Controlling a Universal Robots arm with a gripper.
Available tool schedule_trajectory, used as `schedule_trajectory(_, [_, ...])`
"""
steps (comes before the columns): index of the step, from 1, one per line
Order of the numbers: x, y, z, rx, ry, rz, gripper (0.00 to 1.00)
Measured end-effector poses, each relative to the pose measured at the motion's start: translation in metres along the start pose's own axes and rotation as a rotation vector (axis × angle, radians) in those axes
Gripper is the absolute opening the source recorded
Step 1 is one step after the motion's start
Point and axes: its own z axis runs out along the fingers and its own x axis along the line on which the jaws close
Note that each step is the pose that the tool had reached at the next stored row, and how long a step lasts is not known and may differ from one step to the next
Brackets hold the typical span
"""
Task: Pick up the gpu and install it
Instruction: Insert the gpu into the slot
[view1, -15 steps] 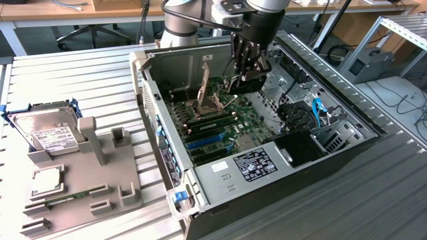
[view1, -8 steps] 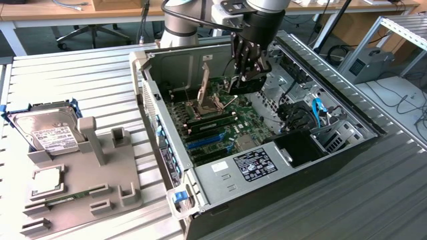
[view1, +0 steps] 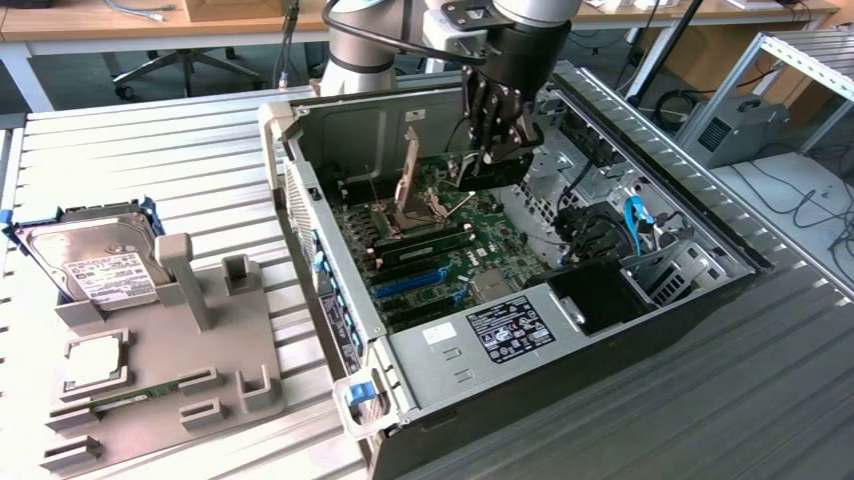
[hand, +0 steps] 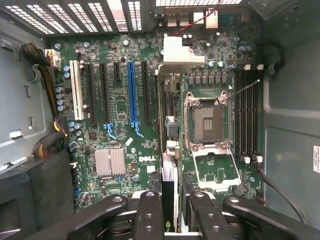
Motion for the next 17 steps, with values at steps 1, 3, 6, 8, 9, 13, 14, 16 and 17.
schedule_trajectory(1, [0.0002,0.0002,0.0,0.0,0.0,0.0,0.26])
schedule_trajectory(3, [0.0008,0.0005,0.0,0.0,0.0,0.0,0.26])
schedule_trajectory(6, [0.0016,0.0008,0.0002,0.0,-0.0001,0.0,0.26])
schedule_trajectory(8, [0.002,0.0009,0.0002,0.0,0.0,0.0,0.26])
schedule_trajectory(9, [0.0024,0.001,0.0004,0.0,0.0,0.0,0.26])
schedule_trajectory(13, [0.0033,0.0013,0.0007,0.0,0.0,0.0,0.26])
schedule_trajectory(14, [0.0034,0.0014,0.0007,0.0,-0.0001,0.0,0.26])
schedule_trajectory(16, [0.0038,0.0016,0.0009,0.0,0.0,0.0,0.26])
schedule_trajectory(17, [0.004,0.0016,0.0009,0.0,0.0,0.0,0.26])
